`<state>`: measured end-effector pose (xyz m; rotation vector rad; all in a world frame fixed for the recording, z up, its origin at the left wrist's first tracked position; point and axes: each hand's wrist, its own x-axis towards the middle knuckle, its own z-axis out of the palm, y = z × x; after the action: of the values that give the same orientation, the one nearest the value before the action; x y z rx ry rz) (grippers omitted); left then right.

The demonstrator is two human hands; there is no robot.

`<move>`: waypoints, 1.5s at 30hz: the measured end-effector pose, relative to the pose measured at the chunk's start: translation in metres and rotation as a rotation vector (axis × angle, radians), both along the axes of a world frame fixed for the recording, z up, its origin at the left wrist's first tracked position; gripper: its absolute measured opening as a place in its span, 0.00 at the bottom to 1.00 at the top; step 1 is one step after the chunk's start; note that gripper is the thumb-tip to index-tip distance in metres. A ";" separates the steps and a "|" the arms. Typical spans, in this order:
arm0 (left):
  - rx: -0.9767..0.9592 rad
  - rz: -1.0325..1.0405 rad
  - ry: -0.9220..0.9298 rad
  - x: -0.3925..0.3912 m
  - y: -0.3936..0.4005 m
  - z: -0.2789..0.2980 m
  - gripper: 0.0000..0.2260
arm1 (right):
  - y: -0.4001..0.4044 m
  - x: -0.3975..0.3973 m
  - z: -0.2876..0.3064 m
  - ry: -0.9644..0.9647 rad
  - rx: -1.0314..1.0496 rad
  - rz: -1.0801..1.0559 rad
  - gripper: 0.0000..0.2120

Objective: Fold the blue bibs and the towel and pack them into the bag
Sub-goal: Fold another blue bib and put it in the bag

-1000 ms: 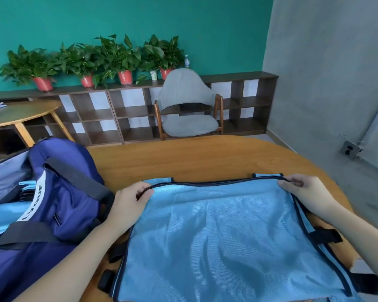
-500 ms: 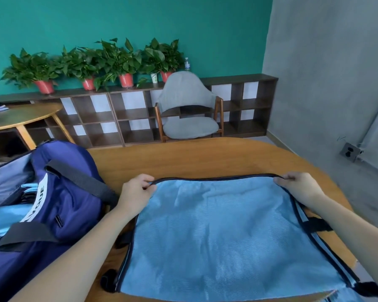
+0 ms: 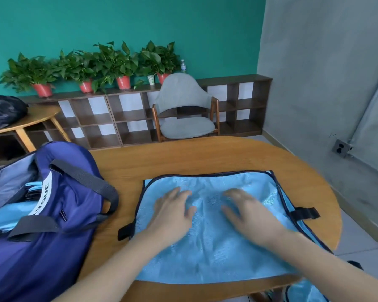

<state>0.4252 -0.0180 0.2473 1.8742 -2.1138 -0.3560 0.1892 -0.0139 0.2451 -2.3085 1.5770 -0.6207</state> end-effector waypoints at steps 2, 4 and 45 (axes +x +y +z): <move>0.177 0.094 -0.164 -0.003 0.017 -0.012 0.31 | 0.003 -0.010 -0.014 0.178 -0.006 -0.007 0.32; 0.196 0.155 -0.236 0.009 0.026 -0.018 0.36 | -0.005 -0.040 -0.018 0.250 0.062 -0.110 0.35; -0.219 -0.215 -0.295 -0.022 -0.046 0.008 0.28 | 0.045 -0.047 -0.021 0.277 -0.064 -0.216 0.45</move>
<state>0.4037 -0.0642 0.2553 1.6622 -2.4399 0.1139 0.1424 0.0314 0.2236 -2.3724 1.9778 -0.4154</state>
